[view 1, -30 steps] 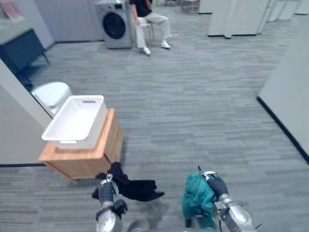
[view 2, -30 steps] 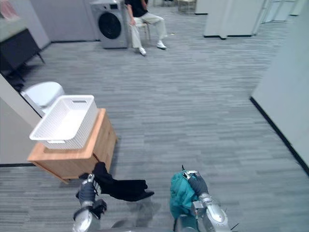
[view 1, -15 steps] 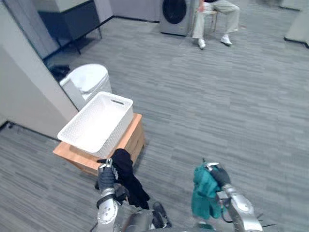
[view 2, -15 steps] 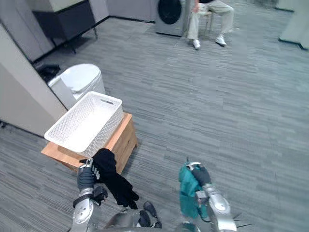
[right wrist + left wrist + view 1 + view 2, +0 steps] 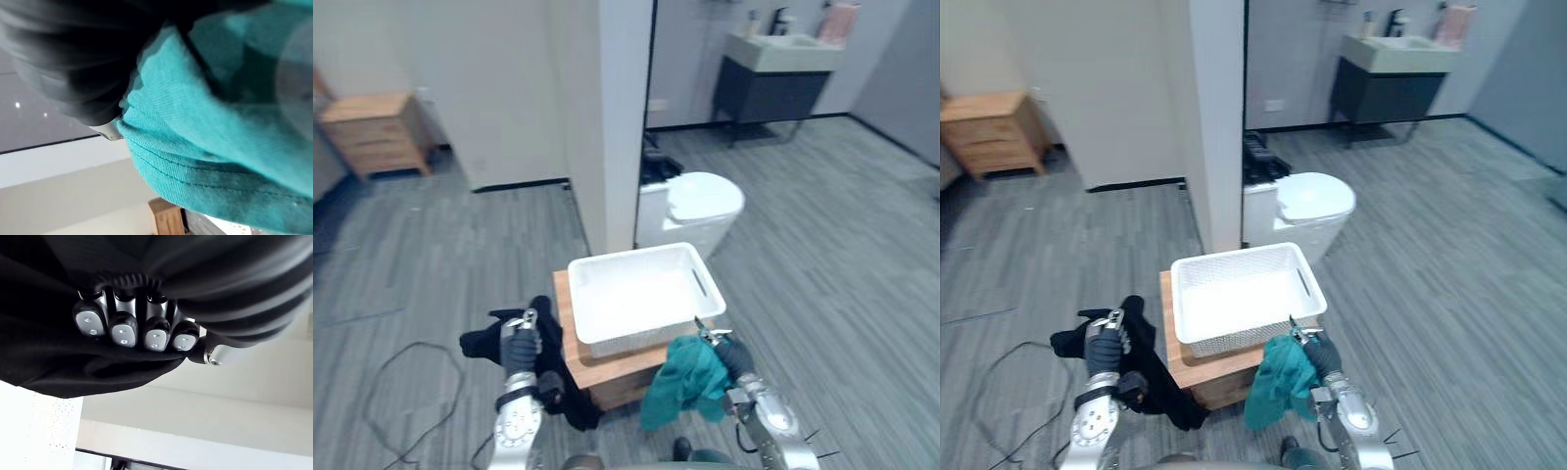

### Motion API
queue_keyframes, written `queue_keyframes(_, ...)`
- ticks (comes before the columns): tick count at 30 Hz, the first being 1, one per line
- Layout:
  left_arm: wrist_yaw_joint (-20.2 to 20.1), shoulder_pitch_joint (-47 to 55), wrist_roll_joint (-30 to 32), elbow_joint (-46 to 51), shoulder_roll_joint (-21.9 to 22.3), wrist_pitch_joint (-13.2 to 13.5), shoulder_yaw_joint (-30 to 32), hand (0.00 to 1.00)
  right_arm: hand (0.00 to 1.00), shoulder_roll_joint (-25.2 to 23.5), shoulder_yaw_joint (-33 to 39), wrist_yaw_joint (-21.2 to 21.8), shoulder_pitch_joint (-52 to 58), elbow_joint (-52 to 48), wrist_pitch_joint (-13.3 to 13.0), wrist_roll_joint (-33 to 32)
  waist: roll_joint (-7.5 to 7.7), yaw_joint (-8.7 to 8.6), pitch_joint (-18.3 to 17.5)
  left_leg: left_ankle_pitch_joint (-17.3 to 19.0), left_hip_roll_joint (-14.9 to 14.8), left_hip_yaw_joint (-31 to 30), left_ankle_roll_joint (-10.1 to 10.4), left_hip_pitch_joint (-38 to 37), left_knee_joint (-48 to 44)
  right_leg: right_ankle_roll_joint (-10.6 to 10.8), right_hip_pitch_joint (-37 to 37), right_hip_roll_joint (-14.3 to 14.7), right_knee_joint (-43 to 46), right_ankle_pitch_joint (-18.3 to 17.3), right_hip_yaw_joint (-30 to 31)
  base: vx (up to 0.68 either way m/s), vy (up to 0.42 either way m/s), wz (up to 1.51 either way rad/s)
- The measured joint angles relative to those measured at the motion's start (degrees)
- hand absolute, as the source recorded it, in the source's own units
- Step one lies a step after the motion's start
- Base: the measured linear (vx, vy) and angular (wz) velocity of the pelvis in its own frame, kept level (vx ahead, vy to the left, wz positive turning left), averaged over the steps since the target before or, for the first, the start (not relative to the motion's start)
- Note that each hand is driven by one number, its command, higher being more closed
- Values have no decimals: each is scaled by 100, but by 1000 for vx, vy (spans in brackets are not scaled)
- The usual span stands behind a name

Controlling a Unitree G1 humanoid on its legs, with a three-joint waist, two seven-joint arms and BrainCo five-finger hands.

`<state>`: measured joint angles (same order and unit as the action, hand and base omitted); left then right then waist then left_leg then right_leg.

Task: Tidy the bed and pick cloth on bed and put in laundry

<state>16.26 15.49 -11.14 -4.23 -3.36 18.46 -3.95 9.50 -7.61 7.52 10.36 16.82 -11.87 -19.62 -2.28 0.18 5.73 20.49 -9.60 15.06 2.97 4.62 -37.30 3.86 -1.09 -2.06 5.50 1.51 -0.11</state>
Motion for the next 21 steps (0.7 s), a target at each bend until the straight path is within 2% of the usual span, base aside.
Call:
queue_keyframes(1,-56,-78,2,20,-11,0,15,100,100,-33,72,6,-6,16,-2,2,-15,31,10,-49,140,149,25,-50,627,-19,-3,-42,-4,-13,-12,123,-165,7)
queue_keyframes(2,-146,-178,7,95,-20,0,60,100,100,-55,179,16,-40,119,-1,12,-7,60,27,-537,418,143,-112,-244,1769,-32,-11,-87,-32,-21,-6,138,-159,0)
queue_keyframes(3,-200,-178,8,211,-26,-1,136,100,100,-86,241,16,-34,236,2,22,65,51,43,-881,602,160,-245,-489,2332,-31,47,-166,-105,-21,9,98,-103,5)
queue_keyframes(4,-245,-180,8,311,-24,-2,165,100,100,-120,261,15,-9,234,0,26,70,20,72,-984,663,135,-285,-570,2527,-29,82,-197,-149,-24,-20,80,-64,12)
queue_keyframes(5,-311,-176,8,525,-30,-4,188,100,100,-156,273,-2,24,237,3,69,159,-82,135,-1053,704,123,-309,-646,2721,-27,79,-212,-207,-20,-38,42,-22,15)
queue_keyframes(8,-523,-177,57,814,-45,-6,151,100,100,-241,285,-54,59,235,5,119,249,-89,148,-1188,766,123,-352,-733,2950,-27,118,-228,-371,43,-33,48,17,-1)
queue_keyframes(11,-692,-276,81,1100,-91,22,94,100,100,-334,362,-71,77,235,4,123,254,-116,145,-1192,791,148,-360,-814,3042,-28,188,-241,-434,44,-36,40,38,-1)
queue_keyframes(18,-722,-1622,160,2435,-877,441,73,100,100,-472,324,-135,215,235,5,230,271,-140,94,-1231,828,150,-410,-1013,3159,-27,383,-273,-523,45,-114,17,11,3)
queue_keyframes(21,-480,-2453,162,2715,-1329,523,105,100,100,-472,273,-191,314,232,8,235,270,-220,-94,-1266,856,241,-419,-1148,3292,-27,432,-286,-542,46,-103,-21,21,-10)
